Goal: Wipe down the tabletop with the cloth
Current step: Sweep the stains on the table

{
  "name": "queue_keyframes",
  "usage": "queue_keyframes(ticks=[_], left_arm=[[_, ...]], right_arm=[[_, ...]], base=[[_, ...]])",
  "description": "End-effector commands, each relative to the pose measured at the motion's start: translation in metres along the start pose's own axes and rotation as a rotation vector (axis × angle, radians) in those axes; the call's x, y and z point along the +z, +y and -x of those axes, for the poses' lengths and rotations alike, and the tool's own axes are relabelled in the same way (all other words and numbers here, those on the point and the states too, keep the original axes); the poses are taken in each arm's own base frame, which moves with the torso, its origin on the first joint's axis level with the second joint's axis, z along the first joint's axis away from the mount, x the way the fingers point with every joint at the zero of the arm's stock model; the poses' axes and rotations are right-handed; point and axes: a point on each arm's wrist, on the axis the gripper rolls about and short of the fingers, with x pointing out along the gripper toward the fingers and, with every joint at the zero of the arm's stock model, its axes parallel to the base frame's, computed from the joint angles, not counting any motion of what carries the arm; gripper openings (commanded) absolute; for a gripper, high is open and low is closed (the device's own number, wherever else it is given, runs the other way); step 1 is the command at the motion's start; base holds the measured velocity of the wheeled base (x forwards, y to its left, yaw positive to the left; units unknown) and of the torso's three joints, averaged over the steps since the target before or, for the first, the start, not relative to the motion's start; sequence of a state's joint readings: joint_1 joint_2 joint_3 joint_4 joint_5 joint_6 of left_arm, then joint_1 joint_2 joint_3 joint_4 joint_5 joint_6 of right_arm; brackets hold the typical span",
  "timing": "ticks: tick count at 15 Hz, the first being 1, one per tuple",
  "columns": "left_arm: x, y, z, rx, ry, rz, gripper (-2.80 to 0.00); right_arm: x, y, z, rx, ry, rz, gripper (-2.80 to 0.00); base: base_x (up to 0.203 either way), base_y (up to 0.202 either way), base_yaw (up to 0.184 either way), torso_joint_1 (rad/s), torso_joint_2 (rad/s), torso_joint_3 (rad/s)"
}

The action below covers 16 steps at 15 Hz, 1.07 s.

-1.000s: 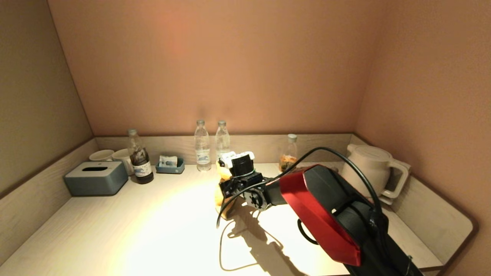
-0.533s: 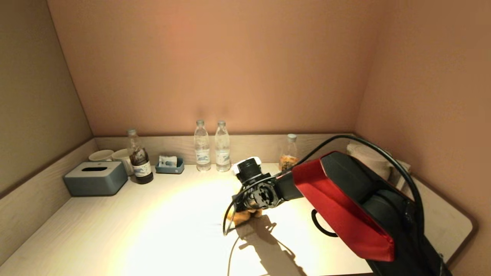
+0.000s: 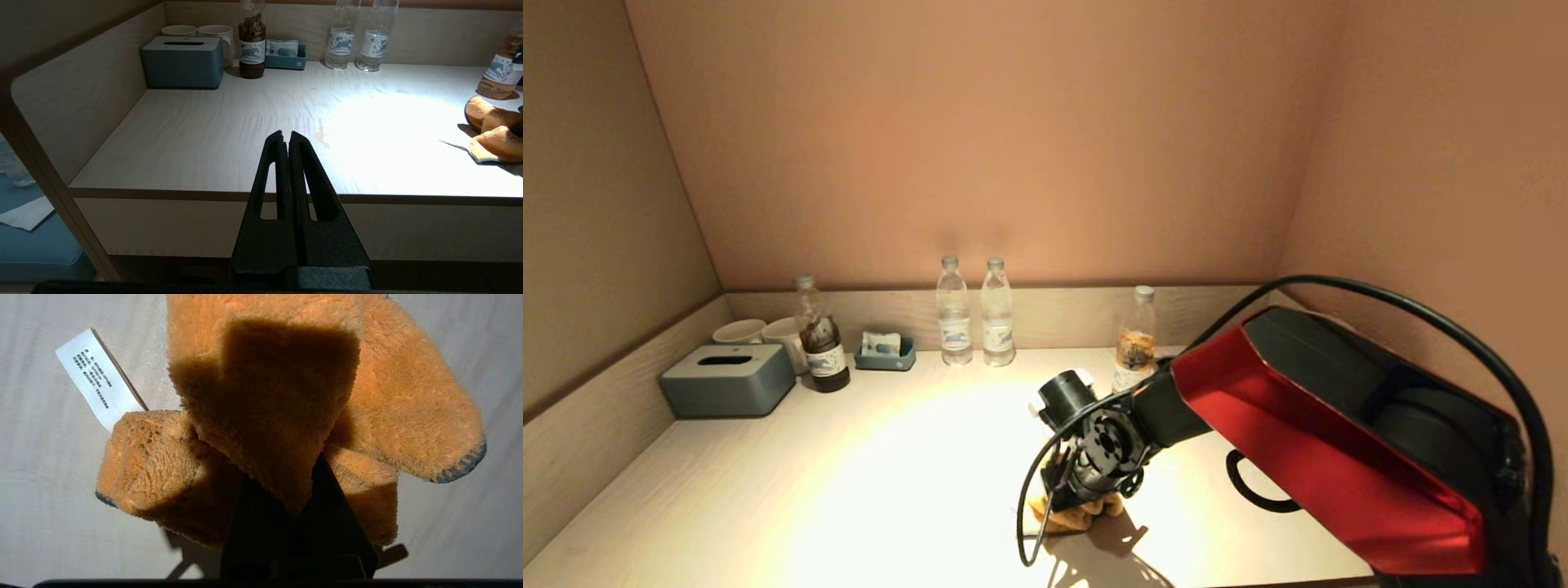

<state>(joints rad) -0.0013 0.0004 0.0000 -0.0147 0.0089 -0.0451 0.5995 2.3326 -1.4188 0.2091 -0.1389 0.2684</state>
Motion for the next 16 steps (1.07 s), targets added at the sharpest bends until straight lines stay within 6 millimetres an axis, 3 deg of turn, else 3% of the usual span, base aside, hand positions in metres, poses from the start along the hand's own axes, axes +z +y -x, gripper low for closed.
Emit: queue_keyframes(ticks=[1, 3, 5, 7, 11, 14, 16], left_arm=[[0.0, 0.0, 0.0, 0.0, 0.0, 0.001, -2.8], [0.0, 0.0, 0.0, 0.0, -0.001, 0.001, -2.8], [0.0, 0.0, 0.0, 0.0, 0.0, 0.001, -2.8], [0.0, 0.0, 0.0, 0.0, -0.001, 0.001, -2.8], [0.0, 0.0, 0.0, 0.0, -0.001, 0.001, -2.8], [0.0, 0.0, 0.0, 0.0, 0.0, 0.001, -2.8], [0.0, 0.0, 0.0, 0.0, 0.0, 0.001, -2.8]], right_arm=[[0.002, -0.027, 0.01, -0.028, 0.0, -0.058, -2.8], [0.004, -0.037, 0.012, -0.038, -0.002, -0.08, -2.8], [0.007, -0.072, 0.012, -0.076, -0.001, -0.157, -2.8], [0.008, -0.082, 0.012, -0.084, 0.001, -0.177, -2.8], [0.01, -0.127, 0.013, -0.133, -0.004, -0.273, -2.8], [0.007, -0.138, 0.01, -0.147, 0.01, -0.295, -2.8], [0.008, -0.133, 0.01, -0.141, 0.008, -0.283, -2.8]], base=[[0.0, 0.0, 0.0, 0.0, 0.0, 0.0], [0.0, 0.0, 0.0, 0.0, 0.0, 0.0], [0.0, 0.0, 0.0, 0.0, 0.0, 0.0], [0.0, 0.0, 0.0, 0.0, 0.0, 0.0], [0.0, 0.0, 0.0, 0.0, 0.0, 0.0], [0.0, 0.0, 0.0, 0.0, 0.0, 0.0], [0.0, 0.0, 0.0, 0.0, 0.0, 0.0]])
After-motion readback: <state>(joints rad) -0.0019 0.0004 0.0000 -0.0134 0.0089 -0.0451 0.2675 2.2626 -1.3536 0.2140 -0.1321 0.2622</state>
